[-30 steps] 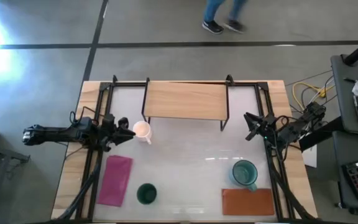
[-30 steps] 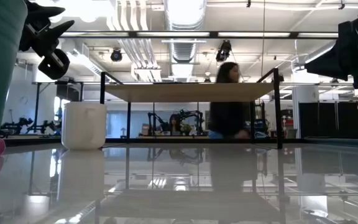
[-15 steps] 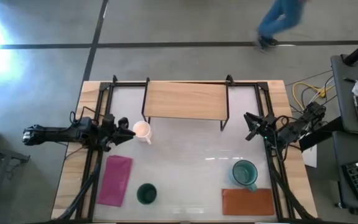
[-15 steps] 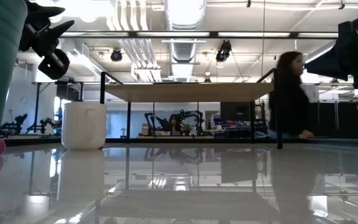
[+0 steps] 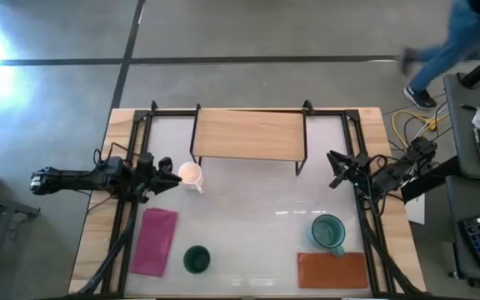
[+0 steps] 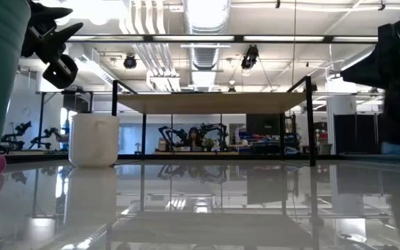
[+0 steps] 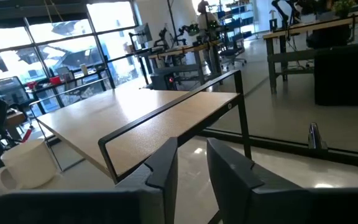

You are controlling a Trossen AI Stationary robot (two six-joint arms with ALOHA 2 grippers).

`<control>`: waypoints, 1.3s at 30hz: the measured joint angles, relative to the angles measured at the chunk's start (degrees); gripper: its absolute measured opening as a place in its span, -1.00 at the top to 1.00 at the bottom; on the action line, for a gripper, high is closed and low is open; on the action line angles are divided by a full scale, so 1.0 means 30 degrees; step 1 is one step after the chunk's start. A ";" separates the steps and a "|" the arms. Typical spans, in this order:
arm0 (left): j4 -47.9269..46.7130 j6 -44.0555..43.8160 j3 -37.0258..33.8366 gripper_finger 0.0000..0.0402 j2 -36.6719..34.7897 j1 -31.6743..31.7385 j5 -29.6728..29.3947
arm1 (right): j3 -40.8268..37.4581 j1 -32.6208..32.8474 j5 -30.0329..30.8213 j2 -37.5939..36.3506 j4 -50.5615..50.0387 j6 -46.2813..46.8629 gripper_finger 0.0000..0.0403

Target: Stack small to large cups/mugs on shelf

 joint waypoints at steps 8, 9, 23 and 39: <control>-0.0005 -0.0002 0.0000 0.57 0.0004 0.0000 0.0002 | -0.0015 0.0000 -0.0351 -0.0027 0.1826 0.3833 0.62; -0.0001 -0.0002 0.0000 0.57 -0.0004 -0.0004 0.0002 | -0.0015 0.0000 -0.0657 -0.0051 0.2791 0.5035 0.63; 0.0002 0.1040 0.0000 0.57 -0.0004 0.0001 0.0169 | -0.0012 -0.0007 -0.2050 0.0109 0.4093 1.1542 0.61; 1.1308 -0.1970 -0.0007 0.57 -0.0137 0.0004 -0.5881 | -0.0011 -0.0015 -0.1705 0.0102 0.4026 1.1158 0.63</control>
